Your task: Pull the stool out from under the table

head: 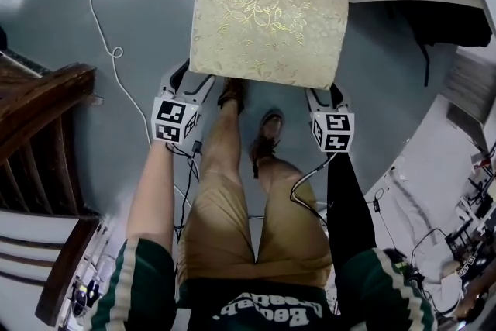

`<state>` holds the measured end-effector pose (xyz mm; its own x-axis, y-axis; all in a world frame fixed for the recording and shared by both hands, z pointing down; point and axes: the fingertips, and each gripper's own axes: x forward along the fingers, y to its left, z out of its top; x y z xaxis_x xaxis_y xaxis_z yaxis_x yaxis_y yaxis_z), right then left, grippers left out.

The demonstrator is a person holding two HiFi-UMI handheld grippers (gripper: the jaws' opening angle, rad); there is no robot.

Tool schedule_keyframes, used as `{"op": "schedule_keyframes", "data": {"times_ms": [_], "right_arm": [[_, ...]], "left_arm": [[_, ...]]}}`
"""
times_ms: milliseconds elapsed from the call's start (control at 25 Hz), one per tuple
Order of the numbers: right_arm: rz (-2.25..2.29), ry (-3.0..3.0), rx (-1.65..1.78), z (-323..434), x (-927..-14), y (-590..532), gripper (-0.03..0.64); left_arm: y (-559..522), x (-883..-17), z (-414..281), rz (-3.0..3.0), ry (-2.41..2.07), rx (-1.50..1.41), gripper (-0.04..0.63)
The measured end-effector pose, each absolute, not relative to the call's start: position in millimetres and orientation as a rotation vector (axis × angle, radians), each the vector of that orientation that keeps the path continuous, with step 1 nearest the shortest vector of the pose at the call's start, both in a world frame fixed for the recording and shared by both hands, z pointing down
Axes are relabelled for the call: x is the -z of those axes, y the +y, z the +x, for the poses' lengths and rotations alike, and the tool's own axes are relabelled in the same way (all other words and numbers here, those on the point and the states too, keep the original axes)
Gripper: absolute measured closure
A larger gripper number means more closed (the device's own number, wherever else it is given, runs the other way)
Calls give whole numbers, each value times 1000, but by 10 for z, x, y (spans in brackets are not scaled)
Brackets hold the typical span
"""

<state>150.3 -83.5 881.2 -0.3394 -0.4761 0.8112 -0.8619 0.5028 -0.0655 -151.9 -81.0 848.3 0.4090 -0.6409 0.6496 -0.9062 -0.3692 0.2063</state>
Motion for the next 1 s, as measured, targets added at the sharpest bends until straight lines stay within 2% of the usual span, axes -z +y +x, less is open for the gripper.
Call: {"op": "schedule_keyframes", "data": {"times_ms": [480,680,1000], "right_arm": [[1108,-1955,-666,1572,-8799,-473,356],[1192,-1909,-714,1598,-8791,-416,330],[1239,-2001,-624,1525,-7900,-538,336]], "left_arm": [[-502,-8452,-1458,2103,-1330,-667,284],[-412,-8406,-1485,2095,-1374,-671,284],[-446,-7589,-1442,2144,-1470,-612,284]]}}
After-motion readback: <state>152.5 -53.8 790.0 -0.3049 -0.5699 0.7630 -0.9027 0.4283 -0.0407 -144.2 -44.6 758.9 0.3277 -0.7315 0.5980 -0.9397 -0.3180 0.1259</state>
